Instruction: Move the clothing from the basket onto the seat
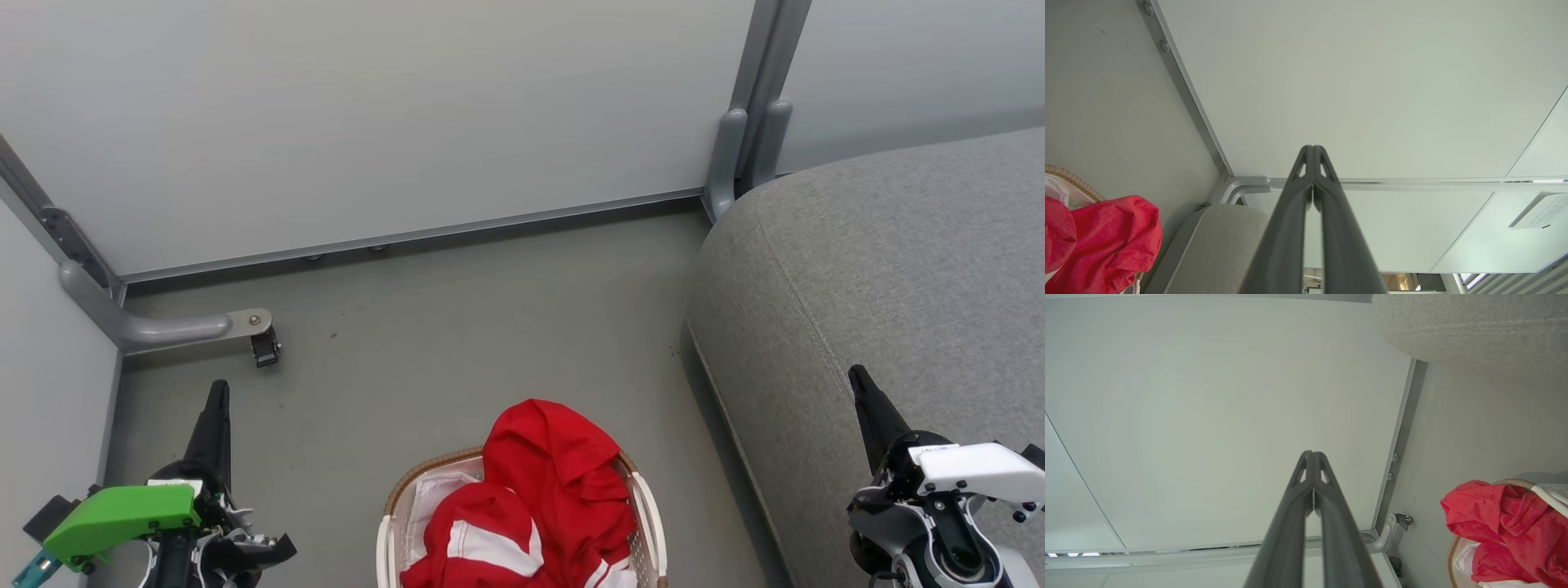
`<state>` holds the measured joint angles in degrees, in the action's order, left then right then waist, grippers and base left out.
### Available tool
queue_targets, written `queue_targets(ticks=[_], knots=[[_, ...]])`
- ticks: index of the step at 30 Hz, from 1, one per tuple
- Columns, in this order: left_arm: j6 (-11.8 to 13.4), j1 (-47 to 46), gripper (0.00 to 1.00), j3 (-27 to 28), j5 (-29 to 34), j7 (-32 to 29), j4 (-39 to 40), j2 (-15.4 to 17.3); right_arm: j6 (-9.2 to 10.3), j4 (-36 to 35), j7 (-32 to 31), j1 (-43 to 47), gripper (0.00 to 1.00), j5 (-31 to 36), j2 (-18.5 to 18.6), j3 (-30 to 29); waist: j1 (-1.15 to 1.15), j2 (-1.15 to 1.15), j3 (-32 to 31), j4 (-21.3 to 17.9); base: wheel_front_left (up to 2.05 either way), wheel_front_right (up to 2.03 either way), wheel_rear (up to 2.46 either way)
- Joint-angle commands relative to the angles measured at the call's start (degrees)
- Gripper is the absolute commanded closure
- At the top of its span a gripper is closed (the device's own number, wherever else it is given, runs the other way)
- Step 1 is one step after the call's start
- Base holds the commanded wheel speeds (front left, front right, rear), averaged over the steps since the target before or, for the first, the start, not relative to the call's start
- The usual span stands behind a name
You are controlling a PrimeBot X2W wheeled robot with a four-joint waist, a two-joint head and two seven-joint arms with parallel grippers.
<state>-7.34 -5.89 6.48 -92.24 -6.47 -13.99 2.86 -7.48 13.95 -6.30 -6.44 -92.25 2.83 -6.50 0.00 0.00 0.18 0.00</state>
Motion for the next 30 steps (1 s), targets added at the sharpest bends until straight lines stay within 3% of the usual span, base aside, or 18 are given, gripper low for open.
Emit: queue_targets(ticks=[1,18,19,30], knots=[[-0.3,-0.6,1.00,0.2,0.3,0.0,0.0,0.0,-0.02,0.0,-0.3,0.6,1.00,0.2,0.1,-0.1,0.00,0.00,0.0,0.0,0.00,0.00,0.00],[-0.3,-0.6,1.00,0.2,0.3,0.0,0.0,0.0,-0.02,0.0,-0.3,0.6,1.00,0.2,0.1,-0.1,0.00,0.00,0.0,0.0,0.00,0.00,0.00],[0.0,0.0,0.00,0.0,0.0,0.0,0.0,0.0,0.00,0.0,0.0,0.0,0.00,0.0,0.0,0.0,0.00,0.00,0.0,0.0,0.00,0.00,0.00],[0.0,0.7,0.00,-0.9,1.6,2.2,-1.9,-0.1,0.00,0.8,1.9,0.3,0.00,1.7,0.5,1.5,0.00,0.00,0.1,0.1,0.00,0.00,0.00]])
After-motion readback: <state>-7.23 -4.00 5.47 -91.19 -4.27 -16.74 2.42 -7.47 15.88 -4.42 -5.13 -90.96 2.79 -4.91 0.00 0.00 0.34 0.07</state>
